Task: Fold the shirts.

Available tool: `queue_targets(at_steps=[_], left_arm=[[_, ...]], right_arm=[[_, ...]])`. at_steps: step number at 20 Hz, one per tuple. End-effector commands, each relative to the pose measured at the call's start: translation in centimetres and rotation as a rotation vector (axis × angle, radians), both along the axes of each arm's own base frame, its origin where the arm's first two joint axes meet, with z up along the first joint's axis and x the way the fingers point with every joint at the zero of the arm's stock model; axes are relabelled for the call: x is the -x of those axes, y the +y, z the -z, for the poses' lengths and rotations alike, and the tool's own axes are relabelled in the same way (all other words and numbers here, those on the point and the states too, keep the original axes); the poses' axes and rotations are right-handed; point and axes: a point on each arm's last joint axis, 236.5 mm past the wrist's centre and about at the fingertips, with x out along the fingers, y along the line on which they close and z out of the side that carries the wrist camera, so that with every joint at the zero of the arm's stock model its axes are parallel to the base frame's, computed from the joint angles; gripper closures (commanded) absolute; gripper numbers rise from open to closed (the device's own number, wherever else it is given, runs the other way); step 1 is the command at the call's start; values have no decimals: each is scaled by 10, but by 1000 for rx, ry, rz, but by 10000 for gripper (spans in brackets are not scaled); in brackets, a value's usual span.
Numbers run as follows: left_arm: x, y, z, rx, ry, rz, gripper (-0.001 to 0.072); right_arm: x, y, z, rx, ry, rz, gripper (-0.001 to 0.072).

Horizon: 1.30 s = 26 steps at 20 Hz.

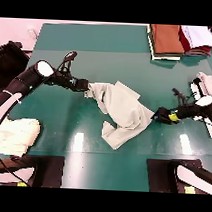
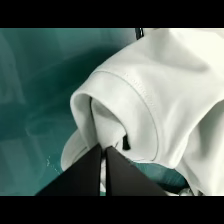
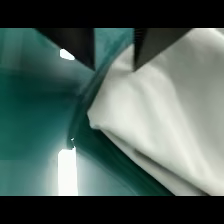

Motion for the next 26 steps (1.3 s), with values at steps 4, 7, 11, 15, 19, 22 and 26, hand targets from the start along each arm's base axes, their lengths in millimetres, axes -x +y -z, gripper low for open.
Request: queue_targets(at_steps=[4,7,11,15,19,22,26], left_arm=[[-16,17,-27,9,-85,-59,687],[-33,53,-109,36,-262,-144,687],[-9,94,-284,9,-683,-195,687],[76,104,-427,58,-1013,-180,687],[135,107,-489,78,-1154,-150,687],[138,105,-490,79,-1150,-137,687],[88,90,-418,12,-914,-68,687]], right_arm=[[-74,13,-48,82,-291,-49,693],[-116,-13,-163,194,-601,-55,695],[-105,-33,-351,292,-1020,-2,695],[-50,-40,-468,369,-1279,34,695],[-16,-47,-514,434,-1367,60,695],[-19,-49,-520,448,-1342,40,695],[-72,-53,-482,376,-1173,14,696]])
